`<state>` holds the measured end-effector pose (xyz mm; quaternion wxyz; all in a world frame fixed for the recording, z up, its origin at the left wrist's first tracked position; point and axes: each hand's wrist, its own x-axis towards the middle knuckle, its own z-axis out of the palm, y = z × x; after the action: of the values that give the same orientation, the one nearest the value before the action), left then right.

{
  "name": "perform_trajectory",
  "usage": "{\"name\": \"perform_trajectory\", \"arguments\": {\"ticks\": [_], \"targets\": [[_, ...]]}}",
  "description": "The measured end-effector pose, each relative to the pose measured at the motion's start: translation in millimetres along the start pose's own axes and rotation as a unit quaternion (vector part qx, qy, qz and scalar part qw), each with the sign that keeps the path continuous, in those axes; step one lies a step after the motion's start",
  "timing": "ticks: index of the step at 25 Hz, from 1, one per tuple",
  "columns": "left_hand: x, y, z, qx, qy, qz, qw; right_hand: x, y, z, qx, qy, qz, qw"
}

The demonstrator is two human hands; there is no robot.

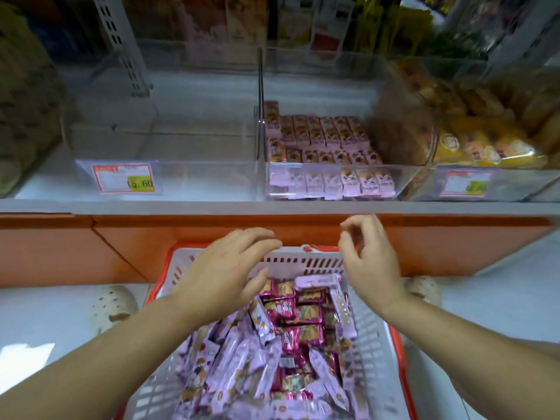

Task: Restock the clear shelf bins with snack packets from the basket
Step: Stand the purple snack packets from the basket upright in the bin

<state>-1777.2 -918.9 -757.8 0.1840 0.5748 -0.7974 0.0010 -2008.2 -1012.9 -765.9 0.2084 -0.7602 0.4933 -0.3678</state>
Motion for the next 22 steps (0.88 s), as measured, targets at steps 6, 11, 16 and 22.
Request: {"name": "perform_trajectory", "arguments": {"ticks": [6, 11, 16, 22], "targets": [[-70, -14, 68, -0.034, -0.163, -0.116, 0.979, -39, 79, 74, -0.254, -0.348, 0.04, 0.902], [-94, -30, 84, -0.017, -0.238, -0.153, 0.959, -41, 97, 98, -0.383, -0.312, -0.028, 0.869], [-87, -23, 77, -0.046, -0.223, -0.158, 0.961, -41, 104, 90, -0.396, -0.308, -0.058, 0.863], [-56, 2, 56, -0.072, -0.209, -0.164, 0.961, -56, 55, 54, 0.095, -0.289, 0.254, 0.918]]}}
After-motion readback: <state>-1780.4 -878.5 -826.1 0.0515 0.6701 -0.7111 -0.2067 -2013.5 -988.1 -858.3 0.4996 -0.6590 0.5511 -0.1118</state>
